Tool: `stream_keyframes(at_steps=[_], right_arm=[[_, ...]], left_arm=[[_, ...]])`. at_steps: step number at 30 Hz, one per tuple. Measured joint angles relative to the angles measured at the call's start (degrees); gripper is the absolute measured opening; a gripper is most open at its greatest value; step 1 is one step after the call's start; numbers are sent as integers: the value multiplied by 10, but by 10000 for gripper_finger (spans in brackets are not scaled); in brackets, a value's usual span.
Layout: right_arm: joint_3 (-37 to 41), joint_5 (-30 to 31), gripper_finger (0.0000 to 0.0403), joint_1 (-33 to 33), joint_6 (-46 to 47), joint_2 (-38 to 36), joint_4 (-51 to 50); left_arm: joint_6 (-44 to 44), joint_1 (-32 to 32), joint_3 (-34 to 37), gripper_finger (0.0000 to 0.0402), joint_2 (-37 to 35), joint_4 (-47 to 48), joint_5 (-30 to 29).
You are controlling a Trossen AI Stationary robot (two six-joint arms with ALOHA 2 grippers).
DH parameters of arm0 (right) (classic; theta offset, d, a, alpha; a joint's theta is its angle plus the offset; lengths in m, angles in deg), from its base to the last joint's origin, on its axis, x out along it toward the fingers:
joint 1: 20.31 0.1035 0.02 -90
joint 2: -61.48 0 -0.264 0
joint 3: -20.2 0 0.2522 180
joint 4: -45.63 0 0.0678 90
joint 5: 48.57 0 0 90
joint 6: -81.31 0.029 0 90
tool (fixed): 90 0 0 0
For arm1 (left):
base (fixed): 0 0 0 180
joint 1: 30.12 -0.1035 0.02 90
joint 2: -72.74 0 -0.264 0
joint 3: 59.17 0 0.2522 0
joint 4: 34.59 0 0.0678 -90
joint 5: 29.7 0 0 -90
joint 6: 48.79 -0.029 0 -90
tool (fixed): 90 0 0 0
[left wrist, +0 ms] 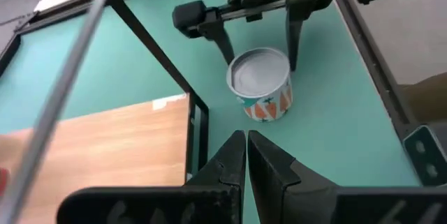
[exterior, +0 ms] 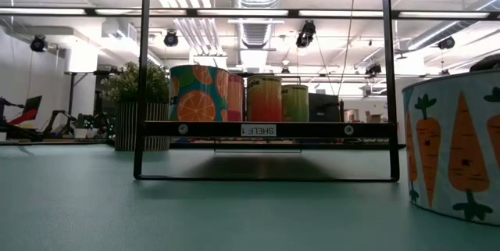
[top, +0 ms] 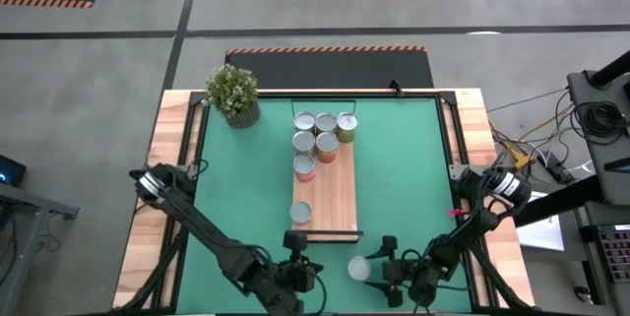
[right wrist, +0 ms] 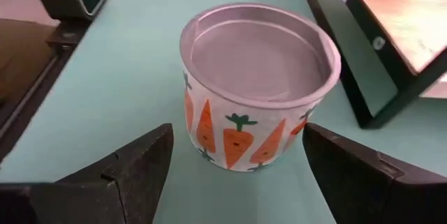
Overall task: Pick and place cans onto a shelf
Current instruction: Put the canned carrots on the shelf
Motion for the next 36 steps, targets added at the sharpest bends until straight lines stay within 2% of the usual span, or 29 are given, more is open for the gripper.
stream_keyframes(at_steps=[10, 14, 19, 26, 32, 36], right_arm=[[0, 11, 285, -14, -44, 16, 66], [-1, -15, 279, -27, -53, 18, 89], [0, -62, 282, -42, -66, 17, 107], [0, -67, 296, -45, -81, 17, 110], [0, -95, 300, -58, -103, 17, 133], [0, -111, 297, -64, -104, 17, 133]], left_arm=[[8, 0, -3, 0, 52, -41, -3], [8, -1, -3, 0, 67, -51, 4], [11, -12, -3, 0, 80, -83, 71], [16, -20, -3, 0, 102, -124, 117], [5, -54, -3, 0, 119, -172, 220], [3, -62, -2, 0, 131, -189, 254]])
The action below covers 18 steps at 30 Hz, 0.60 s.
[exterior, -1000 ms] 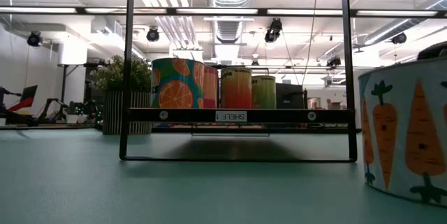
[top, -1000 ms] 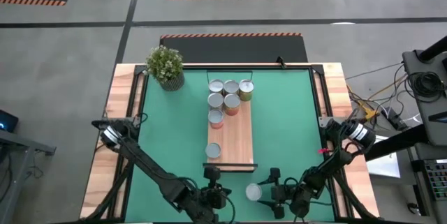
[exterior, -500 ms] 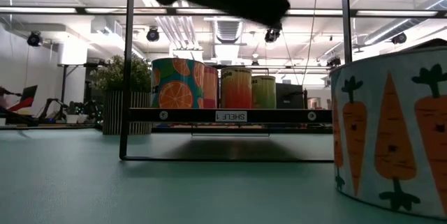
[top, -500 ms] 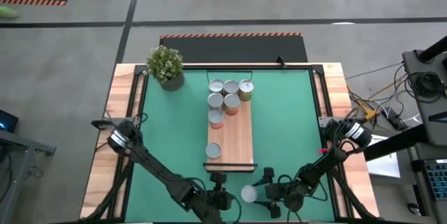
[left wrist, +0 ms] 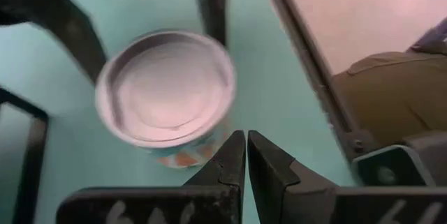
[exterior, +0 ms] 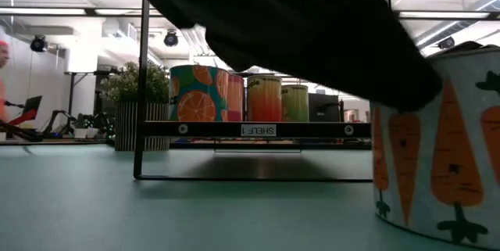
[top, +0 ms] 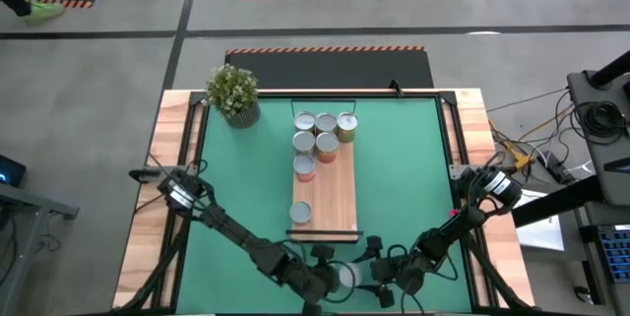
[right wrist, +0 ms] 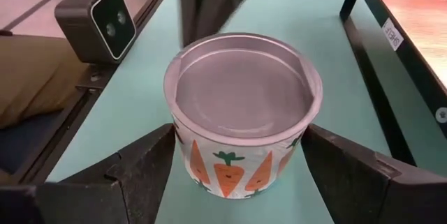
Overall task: Pick and place cans onto a shelf
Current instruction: Put the canned carrots on the shelf
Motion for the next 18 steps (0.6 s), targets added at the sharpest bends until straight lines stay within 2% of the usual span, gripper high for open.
stream_keyframes(at_steps=[18], right_arm=[[-8, -22, 284, -4, -31, 1, 14]], left_arm=[[-14, -9, 3, 0, 0, -12, 20]])
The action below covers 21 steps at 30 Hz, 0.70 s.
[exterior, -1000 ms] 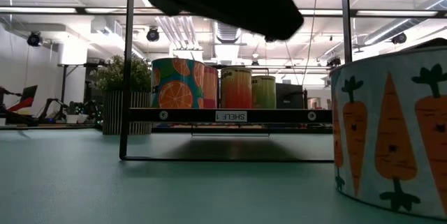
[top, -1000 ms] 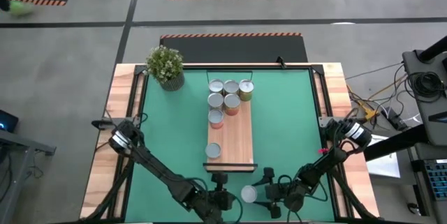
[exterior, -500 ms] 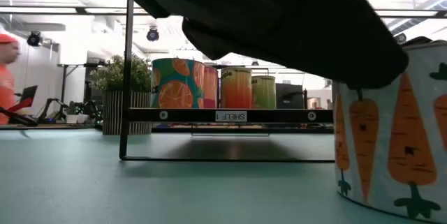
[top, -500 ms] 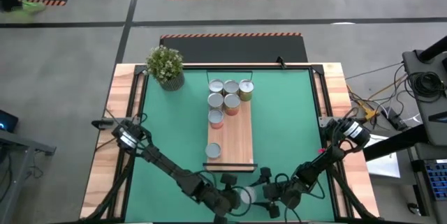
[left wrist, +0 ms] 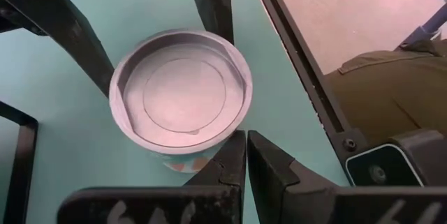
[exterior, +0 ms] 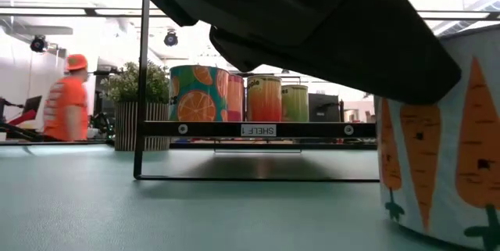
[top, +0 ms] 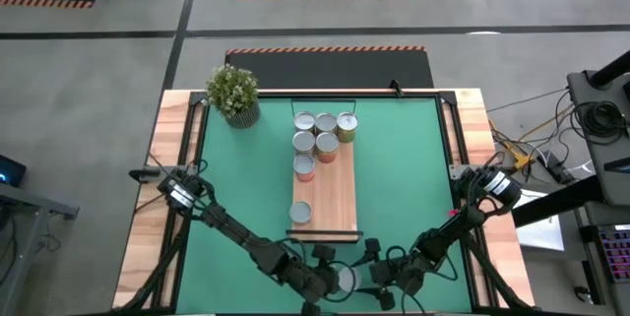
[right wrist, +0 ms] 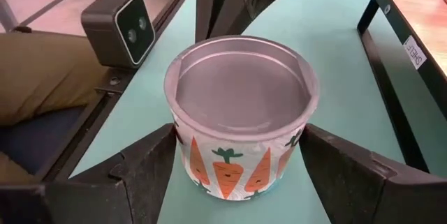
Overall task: Pick and place cans onto a shelf
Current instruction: Put the canned carrots on the shelf
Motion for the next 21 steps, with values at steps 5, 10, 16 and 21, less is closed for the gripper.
stream_keyframes(at_steps=[5, 10, 16, 21], right_arm=[[0, -17, 285, -7, 2, 3, 2], [0, -21, 254, -7, 2, 3, 3], [0, -23, 242, -7, 15, 3, 4], [-1, -26, 289, -11, 52, 3, 2]], left_arm=[[0, -2, 0, 0, 0, 0, 0], [1, -2, 0, 0, 0, -1, 3], [2, -3, 0, 0, 0, -1, 9], [9, -3, 0, 0, 0, 4, 10]])
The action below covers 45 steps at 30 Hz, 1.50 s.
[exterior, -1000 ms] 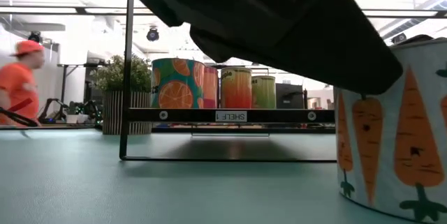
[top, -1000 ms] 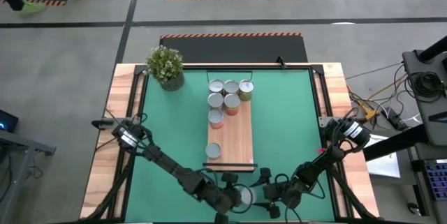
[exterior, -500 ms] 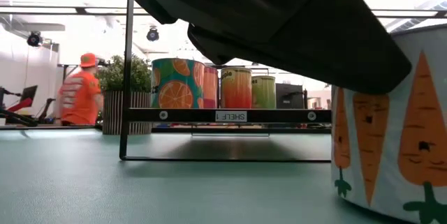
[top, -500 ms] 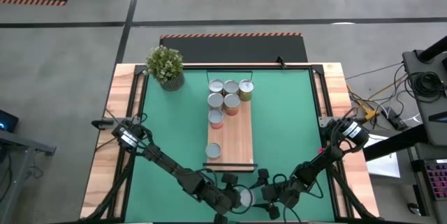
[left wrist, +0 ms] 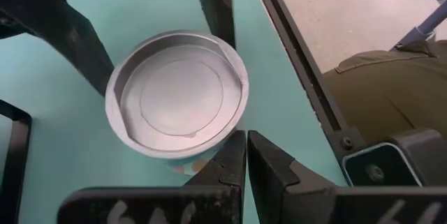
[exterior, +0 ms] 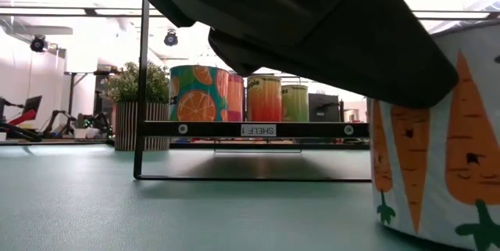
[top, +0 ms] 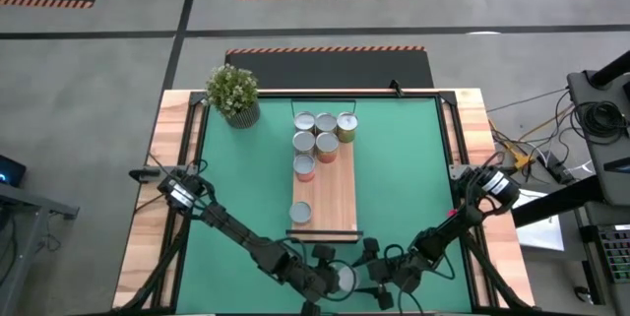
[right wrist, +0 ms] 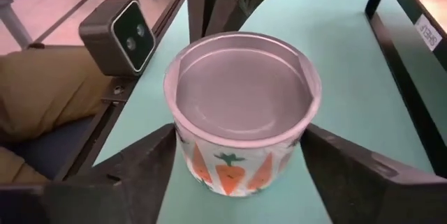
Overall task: Pick and place cans onto a shelf
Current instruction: Put the canned carrots on the shelf
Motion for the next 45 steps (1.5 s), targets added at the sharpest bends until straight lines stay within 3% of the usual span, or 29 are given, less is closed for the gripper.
stream_keyframes(at_steps=[5, 9, 22, 31, 45], right_arm=[[0, 3, 332, -1, 1, 0, 0], [0, -2, 341, -4, -7, 0, 4], [-3, -26, 323, -17, -34, 0, 19], [-3, -32, 263, -12, -19, 0, 9], [-3, -28, 272, 11, 7, -67, -63]], left_arm=[[7, -2, 4, 0, 0, 1, -2], [8, -2, 4, 0, 0, 2, 0], [6, -5, 4, 0, 0, -1, 7], [6, 0, 4, 0, -1, -2, 10], [-34, 33, 5, 0, -63, 28, -16]])
